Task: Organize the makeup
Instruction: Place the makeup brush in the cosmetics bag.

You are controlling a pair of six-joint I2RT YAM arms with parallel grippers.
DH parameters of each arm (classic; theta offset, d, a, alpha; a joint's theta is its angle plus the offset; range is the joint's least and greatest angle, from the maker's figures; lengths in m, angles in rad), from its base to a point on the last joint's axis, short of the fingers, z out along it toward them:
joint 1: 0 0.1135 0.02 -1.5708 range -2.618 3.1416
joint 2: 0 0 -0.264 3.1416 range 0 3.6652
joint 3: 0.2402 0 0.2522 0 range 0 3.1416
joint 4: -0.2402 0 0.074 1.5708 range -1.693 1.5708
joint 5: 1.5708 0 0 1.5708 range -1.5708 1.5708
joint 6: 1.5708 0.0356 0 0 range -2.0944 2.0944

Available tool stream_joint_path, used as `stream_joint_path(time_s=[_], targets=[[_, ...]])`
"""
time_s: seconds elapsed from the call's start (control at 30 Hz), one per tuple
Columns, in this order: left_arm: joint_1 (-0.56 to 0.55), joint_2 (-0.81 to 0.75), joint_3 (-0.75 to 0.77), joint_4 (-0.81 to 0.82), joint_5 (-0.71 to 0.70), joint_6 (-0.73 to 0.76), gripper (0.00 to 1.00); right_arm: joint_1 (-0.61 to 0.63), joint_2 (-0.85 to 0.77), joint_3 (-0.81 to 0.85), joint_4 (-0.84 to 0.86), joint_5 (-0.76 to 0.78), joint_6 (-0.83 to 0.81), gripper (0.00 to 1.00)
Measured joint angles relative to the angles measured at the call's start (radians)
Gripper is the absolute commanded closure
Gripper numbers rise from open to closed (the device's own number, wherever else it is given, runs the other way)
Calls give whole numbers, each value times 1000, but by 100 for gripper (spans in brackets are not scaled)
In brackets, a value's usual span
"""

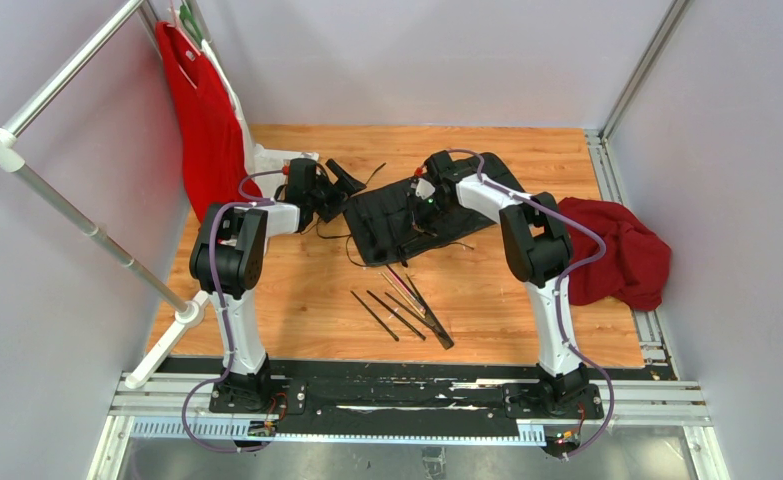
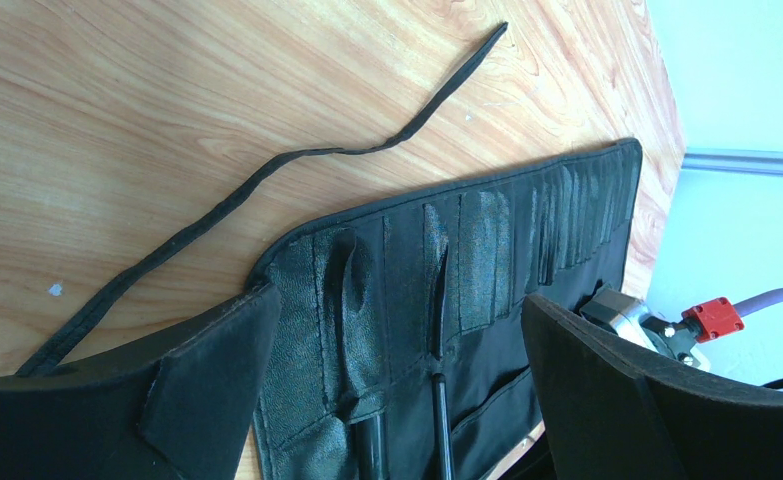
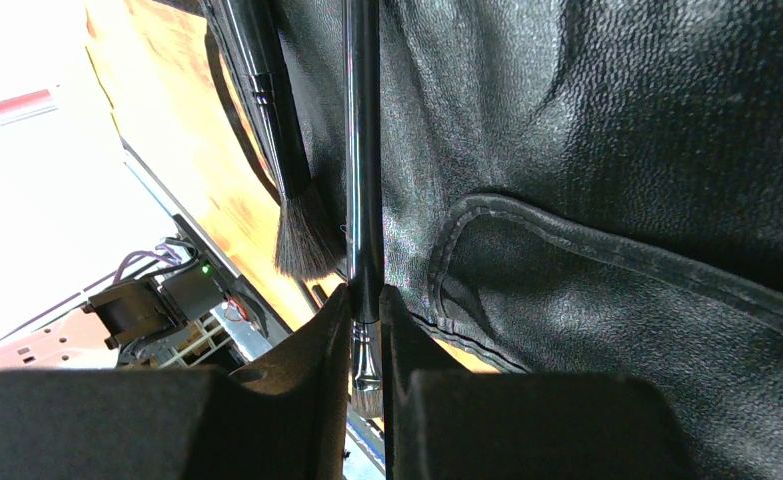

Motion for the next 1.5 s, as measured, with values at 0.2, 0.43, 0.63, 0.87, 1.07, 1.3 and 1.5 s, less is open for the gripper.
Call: stream_joint_path(time_s=[0.2,0.43,0.63,0.87,1.07,1.3,1.5], targets=[[0,0,0,0,0,0,2,0,0,1,0,0,0,99],[0,0,0,0,0,0,2,0,0,5,0,-3,0,99],[0,0,0,0,0,0,2,0,2,22,1,-4,0,99],[0,0,0,0,0,0,2,0,5,35,3,-11,0,99],[0,0,0,0,0,0,2,0,5,35,3,-11,0,99],[0,0,0,0,0,0,2,0,5,35,3,-11,0,99],[0,0,0,0,0,0,2,0,5,33,4,-11,0,99]])
